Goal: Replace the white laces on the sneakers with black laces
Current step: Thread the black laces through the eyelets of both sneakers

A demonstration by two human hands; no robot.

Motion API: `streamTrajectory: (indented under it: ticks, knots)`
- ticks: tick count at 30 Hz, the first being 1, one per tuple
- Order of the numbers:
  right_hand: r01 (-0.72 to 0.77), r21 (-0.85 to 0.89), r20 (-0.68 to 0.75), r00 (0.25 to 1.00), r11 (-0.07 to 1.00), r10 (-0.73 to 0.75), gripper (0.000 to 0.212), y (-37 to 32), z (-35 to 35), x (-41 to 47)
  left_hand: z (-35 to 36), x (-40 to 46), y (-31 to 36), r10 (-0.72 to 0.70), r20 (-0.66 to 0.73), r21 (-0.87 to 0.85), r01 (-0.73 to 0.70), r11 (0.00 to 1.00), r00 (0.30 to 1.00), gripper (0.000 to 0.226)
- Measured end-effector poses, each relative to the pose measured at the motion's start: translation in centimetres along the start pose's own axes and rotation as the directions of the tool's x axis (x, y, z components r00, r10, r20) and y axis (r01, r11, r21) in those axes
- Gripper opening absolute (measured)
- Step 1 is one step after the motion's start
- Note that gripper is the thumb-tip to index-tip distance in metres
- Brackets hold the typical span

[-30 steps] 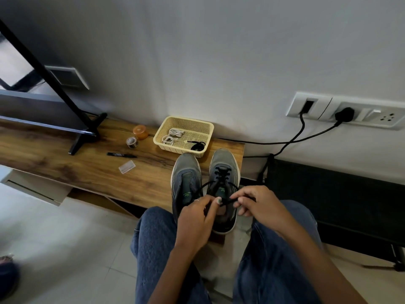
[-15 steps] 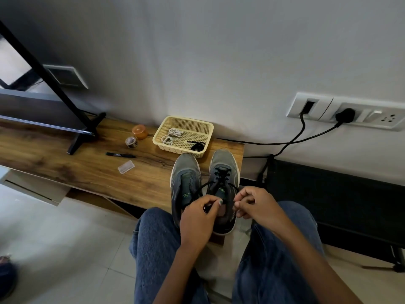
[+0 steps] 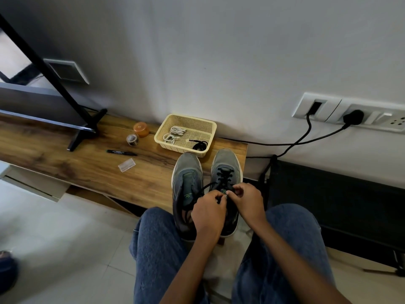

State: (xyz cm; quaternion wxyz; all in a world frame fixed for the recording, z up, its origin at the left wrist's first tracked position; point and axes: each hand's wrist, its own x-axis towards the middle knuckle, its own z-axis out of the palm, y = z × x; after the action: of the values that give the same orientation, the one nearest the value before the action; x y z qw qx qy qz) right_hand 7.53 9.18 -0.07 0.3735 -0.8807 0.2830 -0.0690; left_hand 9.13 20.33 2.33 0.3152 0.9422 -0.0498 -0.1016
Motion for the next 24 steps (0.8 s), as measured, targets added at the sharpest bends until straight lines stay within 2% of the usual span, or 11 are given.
streamTrajectory:
  ticks: [3, 6, 8, 10, 12, 14, 17, 24]
  knots:
    - [0.021, 0.001, -0.006, 1.000, 1.000, -0.021, 0.022, 0.4, 0.2, 0.2, 0.5, 0.2, -0.1, -0.015, 0.000, -0.038, 0.015, 0.999, 1.000, 0.019]
    - [-0.045, 0.154, 0.026, 0.999, 0.987, 0.042, 0.017, 1.2, 0.1, 0.5, 1.1, 0.3, -0.3, -0.043, -0.007, -0.160, 0.042, 0.986, 0.999, 0.016]
    - [-0.174, 0.362, 0.105, 0.984, 0.916, 0.145, 0.012, 1.8, -0.2, 0.6, 1.5, 0.6, -0.4, -0.071, -0.017, -0.268, 0.064, 0.961, 0.997, 0.014]
    - [-0.315, 0.526, 0.199, 0.949, 0.790, 0.246, 0.015, 2.1, -0.4, 0.7, 2.0, 0.8, -0.3, -0.103, -0.020, -0.370, 0.088, 0.925, 0.995, 0.012]
    - [-0.392, 0.595, 0.255, 0.920, 0.702, 0.298, 0.018, 2.4, -0.6, 0.6, 2.5, 1.0, -0.2, -0.110, -0.026, -0.426, 0.088, 0.900, 0.994, 0.011]
    - [-0.423, 0.619, 0.283, 0.906, 0.662, 0.314, 0.017, 2.4, -0.7, 0.6, 2.9, 1.0, -0.1, -0.109, -0.039, -0.451, 0.080, 0.889, 0.993, 0.010]
    - [-0.428, 0.633, 0.293, 0.904, 0.645, 0.313, 0.014, 2.4, -0.6, 0.6, 3.3, 1.3, -0.1, -0.103, -0.040, -0.424, 0.076, 0.902, 0.994, 0.009]
    - [-0.399, 0.607, 0.285, 0.917, 0.688, 0.280, 0.015, 2.6, -0.4, 0.8, 3.0, 1.3, 0.4, -0.041, -0.034, -0.199, 0.034, 0.980, 0.999, 0.014]
